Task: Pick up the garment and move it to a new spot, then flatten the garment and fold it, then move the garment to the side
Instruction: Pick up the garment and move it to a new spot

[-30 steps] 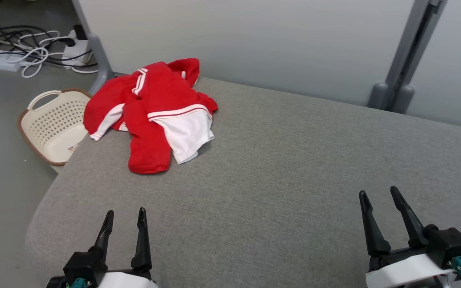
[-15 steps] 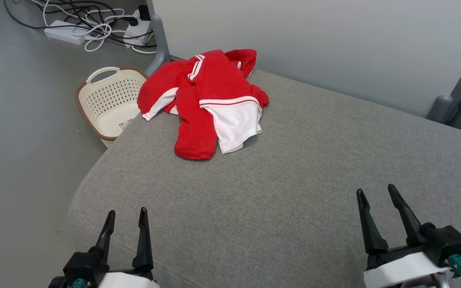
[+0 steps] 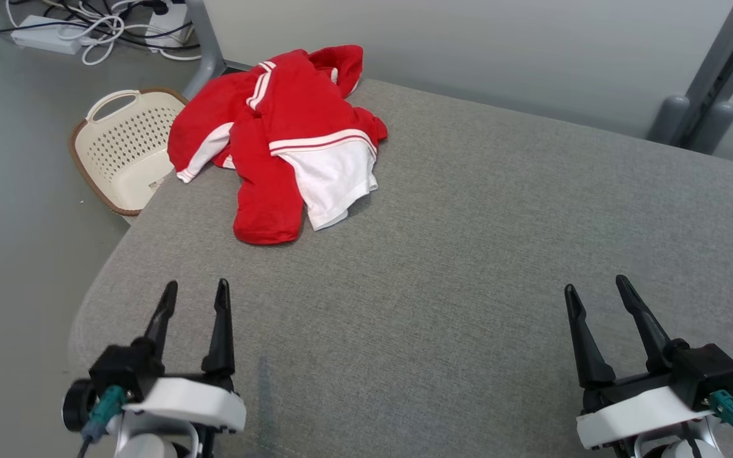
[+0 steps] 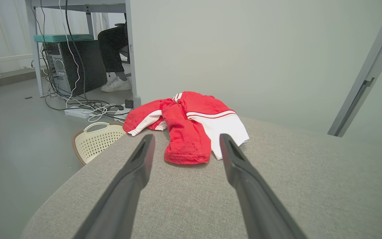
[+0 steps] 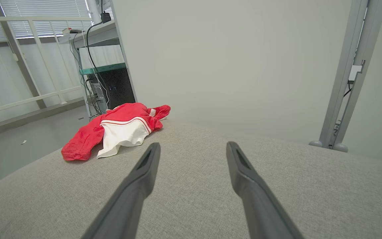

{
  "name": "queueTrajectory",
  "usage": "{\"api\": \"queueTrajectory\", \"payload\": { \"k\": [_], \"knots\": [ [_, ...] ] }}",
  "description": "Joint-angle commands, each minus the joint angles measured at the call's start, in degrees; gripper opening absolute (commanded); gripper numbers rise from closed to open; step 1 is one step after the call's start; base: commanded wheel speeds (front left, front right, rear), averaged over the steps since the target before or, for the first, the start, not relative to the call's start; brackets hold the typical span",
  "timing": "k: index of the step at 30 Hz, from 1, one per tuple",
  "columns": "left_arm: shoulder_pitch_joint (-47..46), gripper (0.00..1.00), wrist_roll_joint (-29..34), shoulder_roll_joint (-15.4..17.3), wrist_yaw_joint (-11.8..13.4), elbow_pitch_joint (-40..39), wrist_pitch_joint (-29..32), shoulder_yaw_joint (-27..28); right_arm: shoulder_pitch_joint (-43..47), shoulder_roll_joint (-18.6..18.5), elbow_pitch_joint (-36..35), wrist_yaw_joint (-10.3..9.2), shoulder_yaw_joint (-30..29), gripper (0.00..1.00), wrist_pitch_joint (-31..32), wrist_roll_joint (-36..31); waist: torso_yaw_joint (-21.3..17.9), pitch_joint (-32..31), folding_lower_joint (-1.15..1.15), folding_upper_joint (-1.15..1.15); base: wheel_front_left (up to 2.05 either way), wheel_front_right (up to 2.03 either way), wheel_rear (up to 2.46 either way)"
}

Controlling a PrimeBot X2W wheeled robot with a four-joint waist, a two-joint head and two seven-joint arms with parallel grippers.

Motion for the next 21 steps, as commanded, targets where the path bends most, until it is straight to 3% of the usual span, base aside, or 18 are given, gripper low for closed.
{"api": "queueTrajectory", "payload": {
  "k": [1,5,12,21],
  "knots": [
    [-2.41,1.0,0.22,0.94,-0.61,0.63,0.03,0.41,-0.73,-0.42,-0.33,0.03,-0.07,1.0,-0.31,-0.14,-1.5,1.26,0.0,0.0,0.0,0.0,0.0],
    [-11.88,1.0,0.29,4.78,-3.26,4.87,4.09,0.73,-1.64,-0.39,-0.63,0.03,-0.05,1.0,-0.31,-0.65,-3.67,2.98,0.0,0.0,0.0,0.0,0.0],
    [-27.82,1.0,-3.37,9.57,-8.02,14.71,16.98,1.69,-3.79,-0.4,-1.13,0.03,0.41,1.0,-0.32,-1.24,-7.58,6.68,0.0,0.0,0.0,0.0,0.0],
    [-37.23,1.0,-7.87,13.24,-11.35,25.95,30.08,0.09,-7.78,-0.4,-3.58,0.03,0.25,1.0,-0.31,-2.83,-12.78,14.13,0.0,0.0,0.0,0.0,0.0]
  ]
}}
